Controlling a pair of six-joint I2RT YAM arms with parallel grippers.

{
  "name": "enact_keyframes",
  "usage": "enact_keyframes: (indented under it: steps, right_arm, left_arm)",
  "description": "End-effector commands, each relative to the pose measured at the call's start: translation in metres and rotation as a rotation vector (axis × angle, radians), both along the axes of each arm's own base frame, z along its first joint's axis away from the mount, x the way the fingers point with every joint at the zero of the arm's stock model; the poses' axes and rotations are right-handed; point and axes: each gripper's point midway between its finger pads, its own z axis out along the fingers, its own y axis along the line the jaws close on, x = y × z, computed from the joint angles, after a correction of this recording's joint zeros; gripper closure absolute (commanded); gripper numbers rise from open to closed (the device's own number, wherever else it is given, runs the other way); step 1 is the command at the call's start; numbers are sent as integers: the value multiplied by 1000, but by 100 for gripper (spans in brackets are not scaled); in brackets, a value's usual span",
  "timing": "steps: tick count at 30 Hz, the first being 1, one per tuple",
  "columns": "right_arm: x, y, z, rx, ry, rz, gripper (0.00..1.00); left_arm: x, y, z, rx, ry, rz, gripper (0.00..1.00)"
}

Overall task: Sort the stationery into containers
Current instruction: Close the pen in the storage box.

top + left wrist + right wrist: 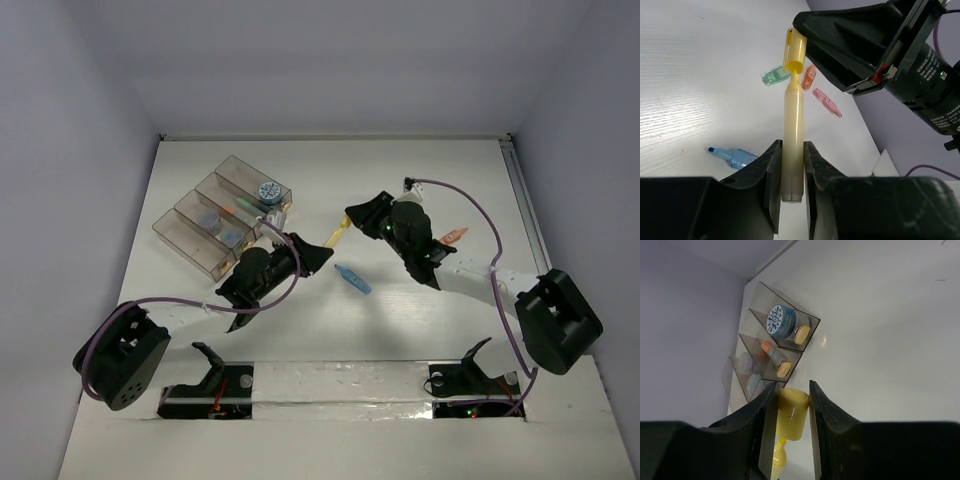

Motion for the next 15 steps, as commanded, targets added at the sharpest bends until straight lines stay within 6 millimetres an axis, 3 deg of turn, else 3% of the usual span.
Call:
enact_keyframes:
  steps: [1,15]
  right_arm:
    - [8,7,25,22,-46,-6,91]
    - [0,19,7,-1,3,42,91]
  left_arm:
    - [6,-5,27,-47,-78,-9,100]
    - [11,-1,33,-37,-105,21,100]
